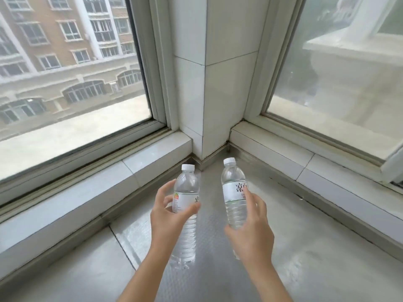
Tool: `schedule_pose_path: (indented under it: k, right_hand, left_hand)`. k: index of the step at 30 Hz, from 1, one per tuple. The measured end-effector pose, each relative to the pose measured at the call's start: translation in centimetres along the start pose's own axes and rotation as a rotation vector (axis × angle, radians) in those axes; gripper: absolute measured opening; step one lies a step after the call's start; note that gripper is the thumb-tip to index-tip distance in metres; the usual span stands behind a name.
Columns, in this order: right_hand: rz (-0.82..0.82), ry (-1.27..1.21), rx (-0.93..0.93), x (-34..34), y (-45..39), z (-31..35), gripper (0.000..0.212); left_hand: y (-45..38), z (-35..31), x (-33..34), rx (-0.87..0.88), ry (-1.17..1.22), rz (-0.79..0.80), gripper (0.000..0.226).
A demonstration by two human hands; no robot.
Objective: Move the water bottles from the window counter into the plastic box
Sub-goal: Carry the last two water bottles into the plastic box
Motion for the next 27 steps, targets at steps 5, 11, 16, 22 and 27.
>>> schedule_pose_path:
  k: [5,11,16,22,27]
  right_hand:
    - [0.124,-0.164,-0.05,-1.9,6.1,4.1,0.108]
    - [0.447,-0.566,0.093,-1.6,12.5,8.3,0.075]
    - [0.851,-0.988,0.221,-0.6,18.8,13.7,0.047]
    - [1.406,-1.159,0.311,1.3,28.2,20.7,0.059]
    - [1.581,-1.071,0.212,1.6,37.3,25.6,0.064]
  left_hand:
    - [6.9,-0.3,-7.5,-0.052,0.105,-0.16,0.078]
    - [15.0,-1.3,-16.2,-0.063,0.212,-0.342,0.073]
    - [20.7,-1.2,-22.6,-0.044,0.239,-0.504,0.074]
    - [27.9,-0.4,-31.6,-0.035,0.278,-0.758,0.078]
    - [35.7,0.2,-39.7,-0.009,0.297,-0.96,0.075]
Point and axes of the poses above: each hand's wrist, its own y-axis away from the middle knuckle, its own x-axis out of the palm, z = x × y, the point moved 5 cm from there along -y, towards the middle knuckle, and after that the axes turned 5 degrees about -z, right-handed, at the moved point
